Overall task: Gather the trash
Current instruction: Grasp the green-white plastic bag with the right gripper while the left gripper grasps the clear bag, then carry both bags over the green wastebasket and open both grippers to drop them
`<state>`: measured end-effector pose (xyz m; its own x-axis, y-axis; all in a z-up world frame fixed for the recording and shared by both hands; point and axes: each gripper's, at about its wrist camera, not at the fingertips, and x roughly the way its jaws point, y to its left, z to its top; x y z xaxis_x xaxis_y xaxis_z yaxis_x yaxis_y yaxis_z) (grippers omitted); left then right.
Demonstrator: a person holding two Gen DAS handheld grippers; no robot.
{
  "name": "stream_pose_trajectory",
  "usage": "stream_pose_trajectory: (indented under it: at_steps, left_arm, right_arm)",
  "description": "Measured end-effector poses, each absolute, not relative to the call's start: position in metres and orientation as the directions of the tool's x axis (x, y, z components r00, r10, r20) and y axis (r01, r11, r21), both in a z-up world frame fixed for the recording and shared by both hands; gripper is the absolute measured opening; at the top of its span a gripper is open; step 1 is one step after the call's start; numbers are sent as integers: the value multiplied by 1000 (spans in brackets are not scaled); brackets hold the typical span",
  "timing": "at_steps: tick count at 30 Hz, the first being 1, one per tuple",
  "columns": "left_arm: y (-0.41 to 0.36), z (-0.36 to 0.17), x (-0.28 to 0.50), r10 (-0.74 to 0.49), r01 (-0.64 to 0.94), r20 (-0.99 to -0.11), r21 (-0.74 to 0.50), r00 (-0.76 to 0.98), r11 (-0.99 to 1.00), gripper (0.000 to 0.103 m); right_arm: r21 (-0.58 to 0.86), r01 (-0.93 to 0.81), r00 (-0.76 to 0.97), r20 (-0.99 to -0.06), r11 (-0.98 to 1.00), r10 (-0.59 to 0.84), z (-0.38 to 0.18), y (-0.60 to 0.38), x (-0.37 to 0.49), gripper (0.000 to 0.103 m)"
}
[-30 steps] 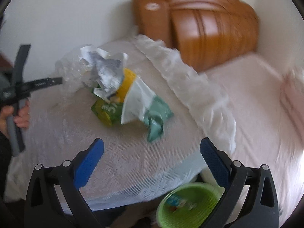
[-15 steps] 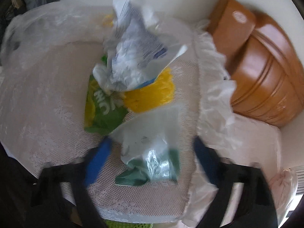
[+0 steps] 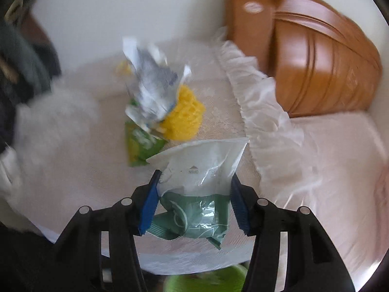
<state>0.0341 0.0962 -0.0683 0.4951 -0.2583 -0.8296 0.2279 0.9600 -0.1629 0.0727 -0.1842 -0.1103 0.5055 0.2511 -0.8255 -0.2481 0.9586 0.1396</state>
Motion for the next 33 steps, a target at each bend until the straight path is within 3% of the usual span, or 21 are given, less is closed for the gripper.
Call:
stream_pose_trajectory:
  at_steps: [7, 18, 33]
  left_arm:
    - [34, -56, 22, -382, 422, -807, -185, 450, 888, 8]
    - [-81, -50, -22, -540, 705, -790, -205, 290, 679, 8]
    - [-180, -76, -78, -525, 846, -848, -222, 78, 485, 8]
  right_arm:
    - [267, -54, 623, -744, 962, 241, -77, -200, -19, 54]
    - [261, 249, 652, -757, 933, 38, -66, -267, -139, 54]
    - [220, 478, 605, -785, 850, -137, -72, -320, -220, 55]
